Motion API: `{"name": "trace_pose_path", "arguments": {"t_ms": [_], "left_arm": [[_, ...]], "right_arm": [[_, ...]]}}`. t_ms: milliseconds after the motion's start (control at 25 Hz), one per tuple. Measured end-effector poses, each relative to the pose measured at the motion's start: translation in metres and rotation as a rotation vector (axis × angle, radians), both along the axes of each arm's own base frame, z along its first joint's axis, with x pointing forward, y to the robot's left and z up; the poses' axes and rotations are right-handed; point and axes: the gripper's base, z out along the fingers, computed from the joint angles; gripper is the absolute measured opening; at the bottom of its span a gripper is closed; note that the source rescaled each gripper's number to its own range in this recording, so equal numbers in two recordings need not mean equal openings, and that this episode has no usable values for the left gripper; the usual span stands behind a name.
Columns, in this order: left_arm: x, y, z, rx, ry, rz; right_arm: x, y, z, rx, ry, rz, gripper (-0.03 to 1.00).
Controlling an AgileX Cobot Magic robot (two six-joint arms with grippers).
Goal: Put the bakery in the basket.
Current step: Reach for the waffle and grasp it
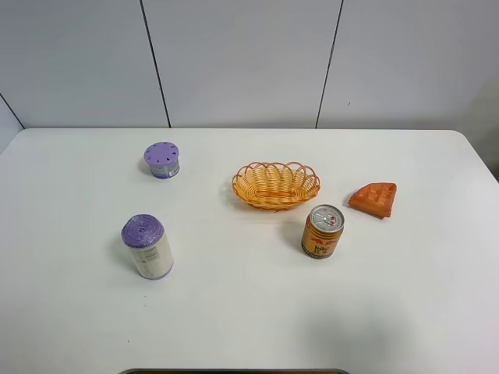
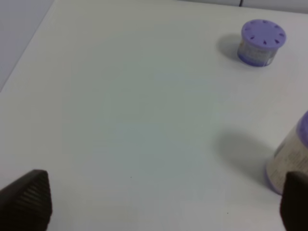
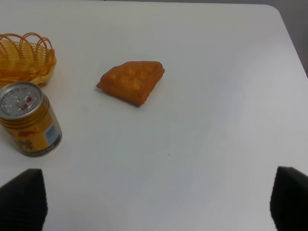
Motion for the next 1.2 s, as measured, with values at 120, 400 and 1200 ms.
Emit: {"name": "trace_pose_path", "arguments": {"t_ms": [120,400,1200], "left_arm": [[0.0,0.0,0.0,0.0,0.0,0.0],[0.0,0.0,0.0,0.0,0.0,0.0],[0.0,0.0,0.0,0.0,0.0,0.0]], "right_arm": [[0.0,0.0,0.0,0.0,0.0,0.0,0.76],[0.0,0.0,0.0,0.0,0.0,0.0,0.76],[0.0005,-0.0009,0.0,-0.009,0.004,-0.006,0.75]]}}
